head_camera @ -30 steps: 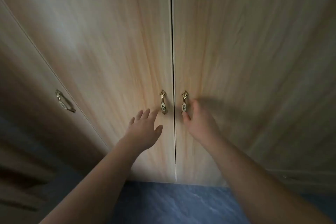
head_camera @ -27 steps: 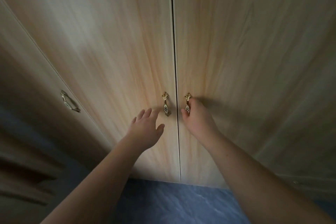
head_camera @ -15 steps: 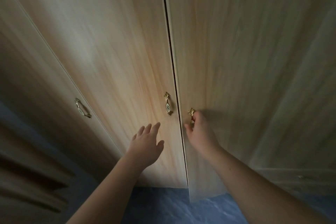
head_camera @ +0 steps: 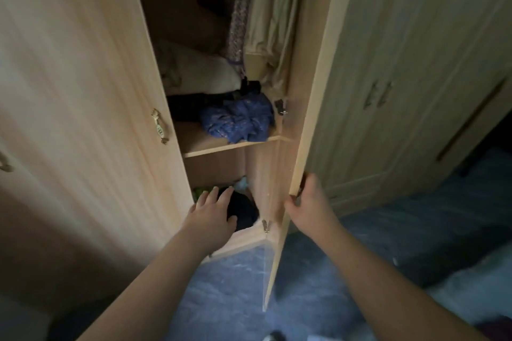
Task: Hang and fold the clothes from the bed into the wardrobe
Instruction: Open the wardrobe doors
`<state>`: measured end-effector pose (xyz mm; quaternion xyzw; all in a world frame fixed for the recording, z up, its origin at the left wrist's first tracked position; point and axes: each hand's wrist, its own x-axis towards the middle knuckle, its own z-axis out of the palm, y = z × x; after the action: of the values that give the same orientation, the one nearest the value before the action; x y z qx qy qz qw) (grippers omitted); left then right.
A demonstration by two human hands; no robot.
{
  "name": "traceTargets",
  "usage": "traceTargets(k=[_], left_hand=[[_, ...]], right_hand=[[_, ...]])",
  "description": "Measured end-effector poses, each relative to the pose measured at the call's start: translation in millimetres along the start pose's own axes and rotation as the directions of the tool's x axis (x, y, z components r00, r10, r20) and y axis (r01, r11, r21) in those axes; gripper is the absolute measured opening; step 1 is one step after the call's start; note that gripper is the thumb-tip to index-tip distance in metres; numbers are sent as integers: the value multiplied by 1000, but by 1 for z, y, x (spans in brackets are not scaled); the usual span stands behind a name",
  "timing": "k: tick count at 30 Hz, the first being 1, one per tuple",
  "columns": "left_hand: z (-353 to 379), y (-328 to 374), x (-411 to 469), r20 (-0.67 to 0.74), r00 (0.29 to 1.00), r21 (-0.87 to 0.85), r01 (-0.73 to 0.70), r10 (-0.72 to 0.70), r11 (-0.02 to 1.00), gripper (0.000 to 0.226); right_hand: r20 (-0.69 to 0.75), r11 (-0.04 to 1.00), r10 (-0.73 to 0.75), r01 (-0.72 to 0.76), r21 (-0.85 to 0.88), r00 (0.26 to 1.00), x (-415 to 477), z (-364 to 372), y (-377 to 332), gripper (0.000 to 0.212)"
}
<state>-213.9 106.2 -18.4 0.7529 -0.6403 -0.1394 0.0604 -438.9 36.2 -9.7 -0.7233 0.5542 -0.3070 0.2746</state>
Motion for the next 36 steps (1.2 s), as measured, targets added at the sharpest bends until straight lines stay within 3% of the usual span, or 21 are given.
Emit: traceTargets(k=[5, 9, 13, 15, 18, 22, 29, 36], left_hand=[[7, 75, 23, 70, 959, -78, -269, 274, 960, 71], [18, 127, 32, 119, 907, -72, -398, 404, 915, 70], [24, 132, 37, 143, 895, -41, -422, 423, 906, 71], [19, 117, 39, 127, 913, -14, -388, 387, 922, 71], [6, 76, 40, 80, 954, -13, -288, 289, 957, 71], [-18, 1, 33, -24, 996, 23, -85, 86, 996, 72], [-53, -120, 19, -74, 971, 20, 231, -229, 973, 68], [-71, -171, 81, -151, 933, -197, 296, -327, 935, 64]], right_hand=[[-12, 990, 143, -143, 2, 990, -5, -50, 28, 33], [-24, 973, 215, -217, -74, 976, -10, -79, 44, 16], [-85, 961, 204, -216, -172, 975, -32, -92, 30, 34], [-56, 926, 169, -178, -332, 984, -45, -84, 17, 50], [3, 915, 55, -49, -401, 998, -43, -59, -4, 55], [111, 803, -100, 146, -578, 989, -3, -6, -28, 65], [350, 776, -219, 380, -503, 911, 66, 96, -80, 73], [440, 813, -317, 480, -331, 840, 147, 167, -123, 71]])
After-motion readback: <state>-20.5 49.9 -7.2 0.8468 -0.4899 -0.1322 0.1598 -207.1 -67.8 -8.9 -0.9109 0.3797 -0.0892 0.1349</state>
